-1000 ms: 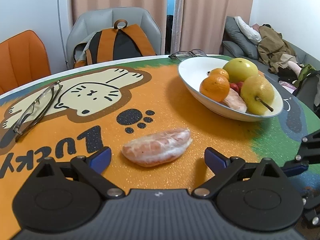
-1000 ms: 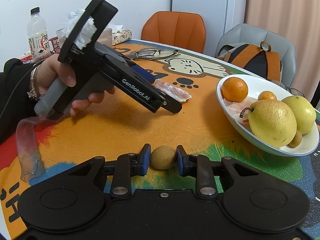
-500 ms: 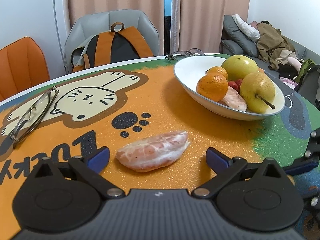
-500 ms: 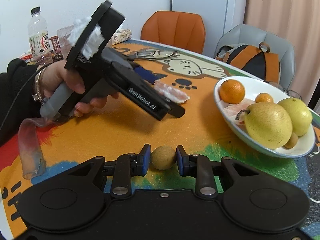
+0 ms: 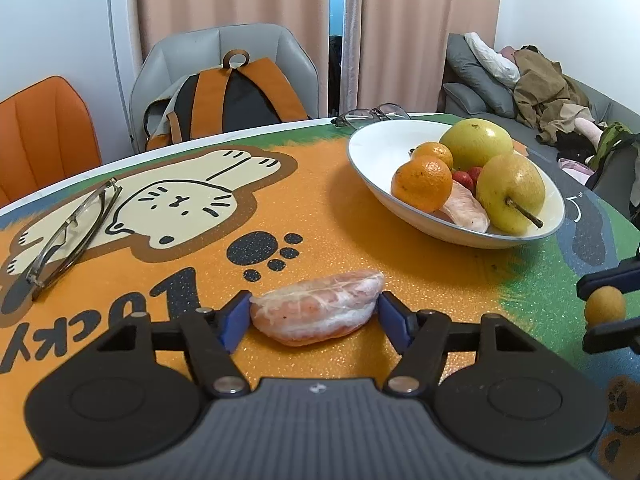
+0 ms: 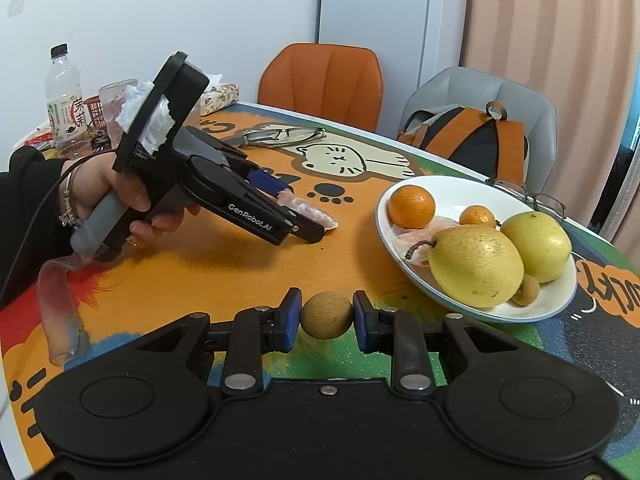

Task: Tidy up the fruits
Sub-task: 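Carry the longan and pomelo segment onto the plate and open both grippers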

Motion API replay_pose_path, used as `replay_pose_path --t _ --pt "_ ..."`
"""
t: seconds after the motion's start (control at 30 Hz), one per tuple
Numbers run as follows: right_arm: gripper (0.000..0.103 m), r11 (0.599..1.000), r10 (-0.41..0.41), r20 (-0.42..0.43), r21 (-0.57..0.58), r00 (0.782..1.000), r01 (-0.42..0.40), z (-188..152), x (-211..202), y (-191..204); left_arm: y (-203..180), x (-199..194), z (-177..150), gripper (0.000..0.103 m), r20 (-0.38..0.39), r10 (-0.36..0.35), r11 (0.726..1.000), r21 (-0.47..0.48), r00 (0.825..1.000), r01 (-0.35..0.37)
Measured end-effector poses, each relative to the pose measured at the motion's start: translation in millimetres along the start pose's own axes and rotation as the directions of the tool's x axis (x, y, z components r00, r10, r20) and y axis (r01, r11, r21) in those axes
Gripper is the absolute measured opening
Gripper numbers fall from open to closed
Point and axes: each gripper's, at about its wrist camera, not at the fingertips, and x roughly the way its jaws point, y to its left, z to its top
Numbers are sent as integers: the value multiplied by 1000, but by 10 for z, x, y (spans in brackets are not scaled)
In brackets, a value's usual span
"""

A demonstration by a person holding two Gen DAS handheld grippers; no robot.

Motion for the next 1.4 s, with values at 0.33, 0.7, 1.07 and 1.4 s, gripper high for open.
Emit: replay_pose_path --t 0.33,0.7,1.07,1.4 --pt "26 1000 -9 10 -3 1000 9 18 -17 -27 -56 -87 -23 64 16 -20 1000 16 1000 19" --pt "26 999 -43 37 2 998 43 65 -118 -115 -197 -273 17 62 44 -49 998 52 998 46" --pt "26 989 -140 69 48 988 137 112 -241 -390 -343 -377 125 62 81 -85 994 72 993 79" --pt "26 977 -204 59 82 977 199 262 -156 -669 -477 -388 276 62 106 -116 990 88 988 107"
